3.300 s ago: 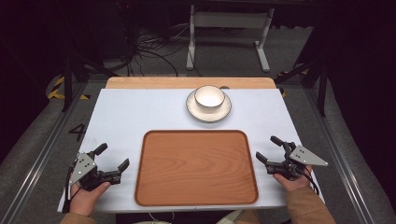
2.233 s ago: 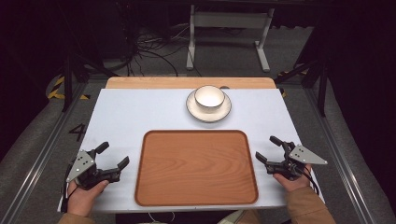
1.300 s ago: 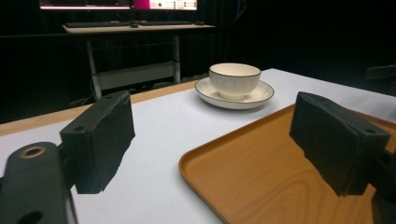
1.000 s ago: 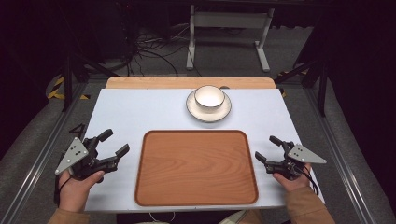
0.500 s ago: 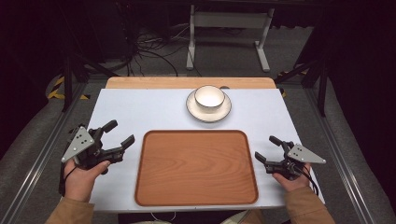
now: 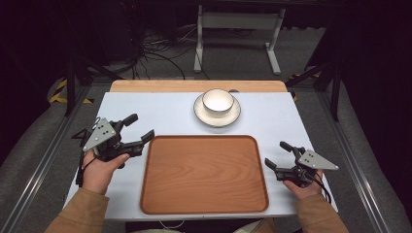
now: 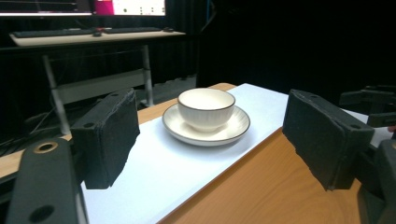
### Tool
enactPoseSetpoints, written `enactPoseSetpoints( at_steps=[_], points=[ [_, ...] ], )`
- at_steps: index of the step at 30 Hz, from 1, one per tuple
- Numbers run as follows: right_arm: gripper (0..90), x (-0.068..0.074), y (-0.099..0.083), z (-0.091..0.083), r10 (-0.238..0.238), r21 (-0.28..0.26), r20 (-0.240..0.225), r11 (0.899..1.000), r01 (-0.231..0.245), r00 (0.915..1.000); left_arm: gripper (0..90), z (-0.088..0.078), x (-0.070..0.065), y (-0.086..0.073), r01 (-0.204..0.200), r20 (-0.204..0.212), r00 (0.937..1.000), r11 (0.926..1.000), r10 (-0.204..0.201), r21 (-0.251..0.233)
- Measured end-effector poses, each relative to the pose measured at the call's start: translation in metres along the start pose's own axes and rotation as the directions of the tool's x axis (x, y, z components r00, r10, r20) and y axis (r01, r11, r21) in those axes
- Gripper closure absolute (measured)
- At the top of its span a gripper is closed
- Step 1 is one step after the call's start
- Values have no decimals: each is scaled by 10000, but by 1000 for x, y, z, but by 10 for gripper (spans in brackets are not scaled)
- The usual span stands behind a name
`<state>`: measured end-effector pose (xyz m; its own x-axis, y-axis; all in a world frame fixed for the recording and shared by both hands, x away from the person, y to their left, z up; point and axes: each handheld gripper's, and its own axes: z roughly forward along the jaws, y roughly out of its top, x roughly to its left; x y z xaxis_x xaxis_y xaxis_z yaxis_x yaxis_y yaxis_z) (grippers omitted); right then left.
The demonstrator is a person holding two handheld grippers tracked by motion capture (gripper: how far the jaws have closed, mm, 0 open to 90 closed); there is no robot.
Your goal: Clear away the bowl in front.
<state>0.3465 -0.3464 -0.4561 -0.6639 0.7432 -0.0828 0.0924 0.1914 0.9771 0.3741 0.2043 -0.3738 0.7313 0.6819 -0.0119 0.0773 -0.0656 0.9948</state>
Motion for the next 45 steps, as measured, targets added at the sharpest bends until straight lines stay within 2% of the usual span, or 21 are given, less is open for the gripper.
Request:
enactPoseSetpoints(
  at_steps=[3, 8, 13, 23, 29, 42, 45],
  points=[
    [130, 0, 0, 1, -35, 50, -3, 10000, 35, 10000, 189, 12, -2, 5, -20, 179, 9998, 10000, 20, -23],
    [127, 1, 0, 1, -58, 107, -17, 9999, 58, 10000, 183, 33, -6, 14, -309, 450, 9985, 9991, 296, 291],
    [122, 1, 1, 2, -47, 137, 1, 9999, 47, 10000, 177, 52, -10, 20, -297, 724, 9970, 9990, 272, 345],
    [102, -1, 1, 2, 127, 193, 49, 9997, -128, 9999, 177, 101, -21, 34, -627, 1342, 9895, 9959, 536, 646],
    [96, -1, 1, 2, 190, 241, 61, 9995, -191, 9998, 180, 121, -25, 42, -681, 1574, 9860, 9948, 555, 754],
    [96, -2, 1, 3, 263, 233, 18, 9994, -263, 9997, 181, 149, -28, 54, -415, 1893, 9816, 9963, 267, 750],
    [96, -3, 1, 2, 261, 243, 11, 9994, -261, 9997, 187, 156, -28, 53, -226, 1792, 9838, 9954, 56, 930]
  ],
)
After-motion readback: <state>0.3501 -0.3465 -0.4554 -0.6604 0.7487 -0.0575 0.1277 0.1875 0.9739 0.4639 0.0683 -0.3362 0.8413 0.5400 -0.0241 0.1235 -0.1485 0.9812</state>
